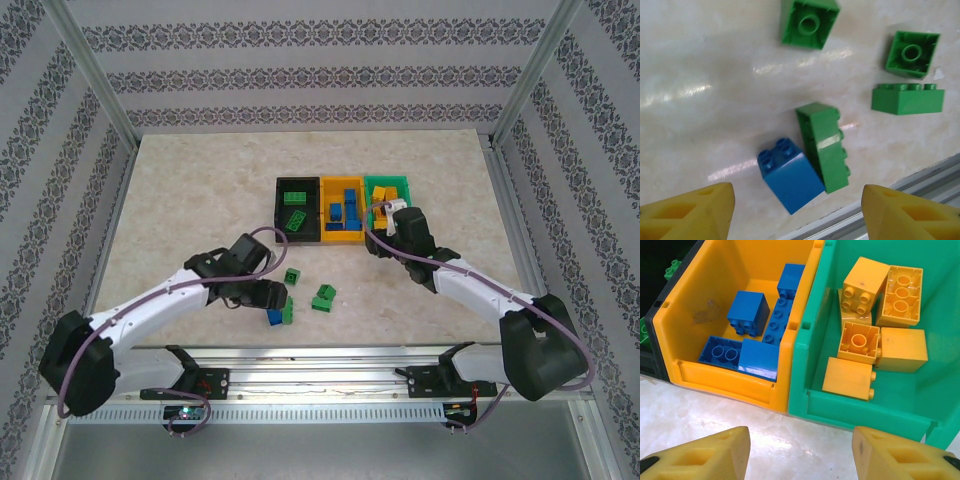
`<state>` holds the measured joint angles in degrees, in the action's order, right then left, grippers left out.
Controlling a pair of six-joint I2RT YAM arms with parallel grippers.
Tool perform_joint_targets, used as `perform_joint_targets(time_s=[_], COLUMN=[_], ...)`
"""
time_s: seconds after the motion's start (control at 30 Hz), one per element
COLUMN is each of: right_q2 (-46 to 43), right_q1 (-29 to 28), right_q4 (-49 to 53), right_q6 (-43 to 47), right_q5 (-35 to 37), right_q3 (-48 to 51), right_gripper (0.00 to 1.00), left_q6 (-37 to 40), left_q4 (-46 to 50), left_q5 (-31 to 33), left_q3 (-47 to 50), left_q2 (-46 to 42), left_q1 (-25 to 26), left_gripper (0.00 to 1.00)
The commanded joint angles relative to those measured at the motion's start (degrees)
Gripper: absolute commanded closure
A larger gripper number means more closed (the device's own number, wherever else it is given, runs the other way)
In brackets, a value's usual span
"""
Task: Sort the legos into containers by color
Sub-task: Pick up the lego from the middle-left of the table.
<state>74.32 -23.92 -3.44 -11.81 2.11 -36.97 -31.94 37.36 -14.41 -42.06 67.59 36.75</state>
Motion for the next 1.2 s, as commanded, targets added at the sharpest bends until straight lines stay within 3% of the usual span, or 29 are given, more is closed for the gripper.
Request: perform_joint_targets(time_s=[0.0,0.2,0.6,0.83,1.17], right_q2=[0.87,0.73,0.35,0.43,-0.69], right_q1=[-1.11,-1.75,-2.29,-2.60,-2.79], right_q4=[-0.95,-0.75,-0.23,-0.33,-1.12], right_q6=[0.64,1.17,2.02,2.23,1.72], right_q5=[1.28,2.08,3.33,3.39,3.37], right_q3=[-0.42,-0.56,-0.73,-0.76,-0.11], right_gripper=[0.44,0.44,0.43,0.44,0.43], left_q6=[-9.67,-13.56,-12.69,-9.54,-2.86], left_q4=[-3.88,-10.48,-10.56,-9.42,-6.93], left_q5=[-0.44,1.52,3.10,4.26,10.14], left_q3=[4.58,6.82,5.89,3.09,-5.70], left_q2=[-1.89,2.57,9.47,8.72,5.76], left_q1=[1.22,2.44,3.33,3.33,1.73], left_gripper=[0.33,0.34,0.36,0.61,0.70])
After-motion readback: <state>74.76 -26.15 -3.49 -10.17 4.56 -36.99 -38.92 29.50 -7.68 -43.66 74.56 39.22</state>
